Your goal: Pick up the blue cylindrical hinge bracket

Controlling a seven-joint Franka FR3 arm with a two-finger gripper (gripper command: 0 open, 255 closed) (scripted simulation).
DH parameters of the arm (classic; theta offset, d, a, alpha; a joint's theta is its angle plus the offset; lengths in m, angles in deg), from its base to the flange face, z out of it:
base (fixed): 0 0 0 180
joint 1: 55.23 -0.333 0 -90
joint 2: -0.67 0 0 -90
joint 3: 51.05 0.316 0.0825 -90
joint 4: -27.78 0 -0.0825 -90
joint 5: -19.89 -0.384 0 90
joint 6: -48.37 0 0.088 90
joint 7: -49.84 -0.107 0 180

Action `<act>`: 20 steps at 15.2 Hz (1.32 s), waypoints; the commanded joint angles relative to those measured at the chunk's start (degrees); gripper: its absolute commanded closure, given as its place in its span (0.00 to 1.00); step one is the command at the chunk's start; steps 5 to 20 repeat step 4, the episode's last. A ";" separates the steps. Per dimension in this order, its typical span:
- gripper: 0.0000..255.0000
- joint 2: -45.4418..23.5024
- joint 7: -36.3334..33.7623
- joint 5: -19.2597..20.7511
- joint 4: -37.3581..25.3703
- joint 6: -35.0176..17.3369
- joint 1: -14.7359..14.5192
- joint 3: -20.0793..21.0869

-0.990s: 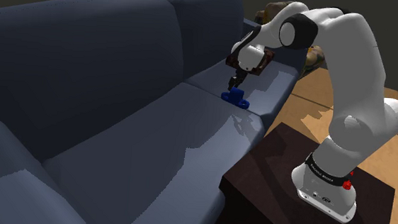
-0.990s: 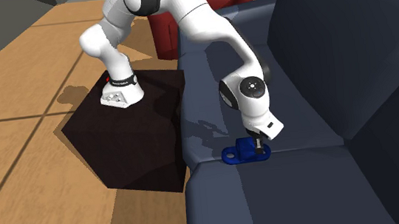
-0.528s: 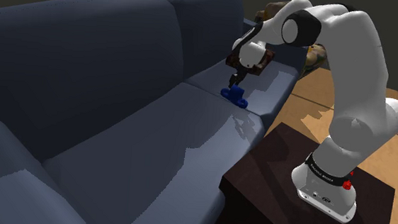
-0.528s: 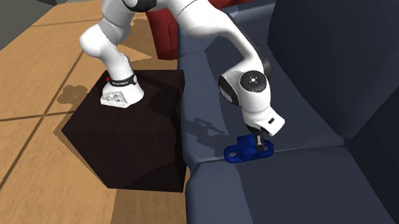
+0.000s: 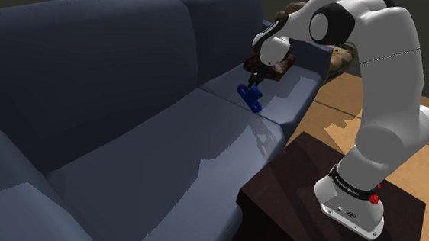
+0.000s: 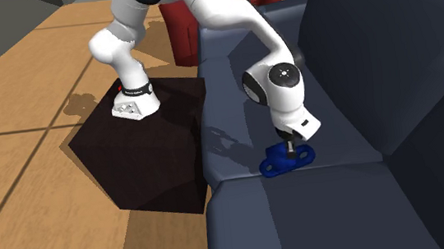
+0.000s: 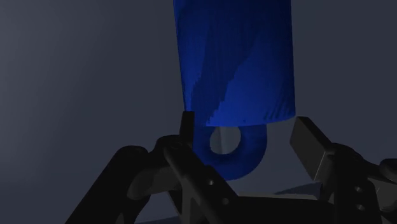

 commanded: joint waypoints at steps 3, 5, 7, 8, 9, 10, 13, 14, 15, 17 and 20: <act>1.00 1.61 -0.77 0.82 0.23 1.26 -0.36 -0.60; 1.00 1.61 -0.77 0.83 0.22 1.26 -0.36 -0.60; 1.00 1.61 -0.77 0.83 0.22 1.26 -0.36 -0.60; 1.00 1.61 -0.77 0.83 0.22 1.26 -0.36 -0.60; 1.00 1.61 -0.77 0.83 0.22 1.26 -0.36 -0.60; 1.00 1.61 -0.77 0.83 0.22 1.26 -0.36 -0.60; 1.00 1.61 -0.77 0.83 0.22 1.26 -0.36 -0.60; 1.00 1.61 -0.77 0.83 0.22 1.26 -0.36 -0.60; 1.00 1.61 -0.77 0.83 0.22 1.26 -0.36 -0.60; 1.00 1.61 -0.77 0.83 0.22 1.26 -0.36 -0.60; 1.00 1.61 -0.77 0.83 0.22 1.26 -0.36 -0.60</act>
